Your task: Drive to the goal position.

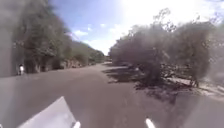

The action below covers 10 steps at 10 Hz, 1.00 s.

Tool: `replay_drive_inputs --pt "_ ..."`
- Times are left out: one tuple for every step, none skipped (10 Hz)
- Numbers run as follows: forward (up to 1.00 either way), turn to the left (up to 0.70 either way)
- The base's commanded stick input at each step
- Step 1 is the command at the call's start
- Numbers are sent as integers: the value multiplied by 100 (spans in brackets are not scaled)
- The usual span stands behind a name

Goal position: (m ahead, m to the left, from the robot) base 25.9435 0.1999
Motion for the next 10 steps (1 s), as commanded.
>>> replay_drive_inputs --pt "50 0" --pt "50 0" --pt "50 0" --pt "50 0" --pt "50 0" --pt "50 0" --pt "50 0" --pt "50 0" --pt "50 0" --pt "50 0"
